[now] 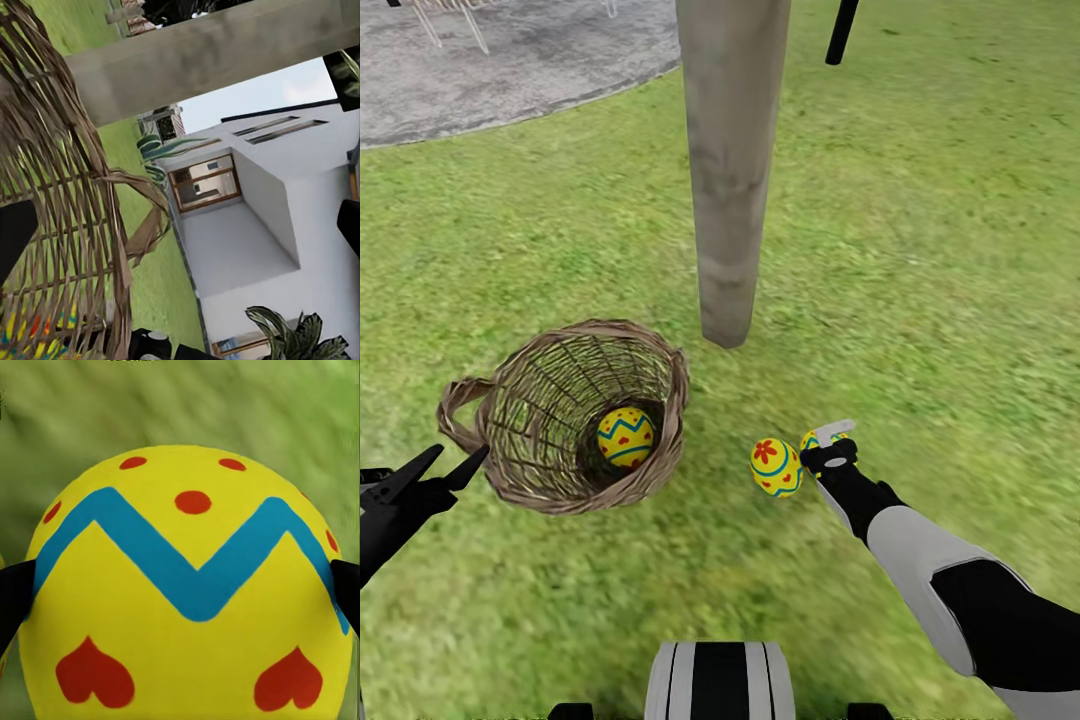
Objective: Take the three Easter eggs out of the wicker basket on the lawn in the garden, then place them on the lawn next to a single tree (choose any tree) so that all three eggs are next to the same tree and none are left in the basket.
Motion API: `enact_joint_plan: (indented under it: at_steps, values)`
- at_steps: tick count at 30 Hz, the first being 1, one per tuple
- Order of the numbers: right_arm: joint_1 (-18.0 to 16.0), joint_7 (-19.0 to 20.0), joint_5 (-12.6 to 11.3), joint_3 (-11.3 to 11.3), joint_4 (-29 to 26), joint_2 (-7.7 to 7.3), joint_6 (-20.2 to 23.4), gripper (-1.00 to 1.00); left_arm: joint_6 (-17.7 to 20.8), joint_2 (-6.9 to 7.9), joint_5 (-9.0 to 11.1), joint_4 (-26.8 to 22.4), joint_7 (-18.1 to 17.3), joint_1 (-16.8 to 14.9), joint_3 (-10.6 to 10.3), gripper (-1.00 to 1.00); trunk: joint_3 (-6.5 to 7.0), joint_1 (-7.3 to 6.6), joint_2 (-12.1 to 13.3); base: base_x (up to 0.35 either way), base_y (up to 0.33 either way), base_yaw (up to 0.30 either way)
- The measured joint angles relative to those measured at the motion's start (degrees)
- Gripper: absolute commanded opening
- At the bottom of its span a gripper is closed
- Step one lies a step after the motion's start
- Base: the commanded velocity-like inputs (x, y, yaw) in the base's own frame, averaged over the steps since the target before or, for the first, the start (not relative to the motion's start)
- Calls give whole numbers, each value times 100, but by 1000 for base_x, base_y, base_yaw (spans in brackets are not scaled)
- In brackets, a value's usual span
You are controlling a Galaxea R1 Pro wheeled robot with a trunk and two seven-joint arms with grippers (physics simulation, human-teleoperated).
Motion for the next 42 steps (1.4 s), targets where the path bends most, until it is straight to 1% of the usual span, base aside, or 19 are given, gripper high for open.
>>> enact_joint_plan:
  at_steps: [2,7,8,9,10,11,16,21,23,33,35,37,39,41,42]
  values:
    - [-1,-54,40,7,-82,15,18,-100,0,1,1,-1,0,1,1,100,-44,4,-3,0,0,0]
    - [1,-246,29,-2,-374,27,30,-100,0,0,1,3,0,1,1,100,-155,17,-10,0,0,0]
    - [1,-252,29,-2,-372,30,35,-100,0,0,2,6,0,1,1,100,-156,17,-10,0,0,0]
    - [0,-253,30,-2,-372,30,36,100,0,1,2,12,0,1,2,100,-156,17,-10,0,0,0]
    - [1,-136,67,11,-400,29,39,100,0,1,7,26,0,1,5,100,-156,18,-9,0,0,0]
    - [1,-8,42,10,-464,30,31,100,0,-1,9,38,0,0,7,100,-156,18,-9,0,0,0]
    - [1,32,47,10,-434,22,31,100,0,0,6,44,0,1,9,100,-156,18,-9,0,0,0]
    - [-1,27,58,14,-41,13,23,100,0,3,4,35,0,0,9,100,-46,5,-3,0,0,0]
    - [6,49,-63,-4,-24,14,9,100,0,1,4,42,0,0,9,100,-3,1,0,0,0,0]
    - [4,17,-63,-32,-87,1,-9,100,14,37,2,52,0,0,9,100,219,-25,14,0,0,0]
    - [5,28,-86,-39,-385,-15,18,100,16,49,2,52,0,0,15,100,264,-30,16,0,0,0]
    - [19,32,-117,-44,-893,-55,104,100,22,52,2,51,0,0,17,100,308,-35,19,0,0,0]
    - [35,33,-131,-85,-1216,-72,457,100,25,57,2,48,0,0,17,100,352,-40,22,0,0,0]
    - [46,41,-129,-408,-1602,-147,1025,100,32,86,3,50,0,0,17,100,397,-46,24,0,0,0]
    - [57,50,-119,-681,-1993,-172,1419,100,34,115,3,48,0,0,18,100,419,-49,25,0,0,0]
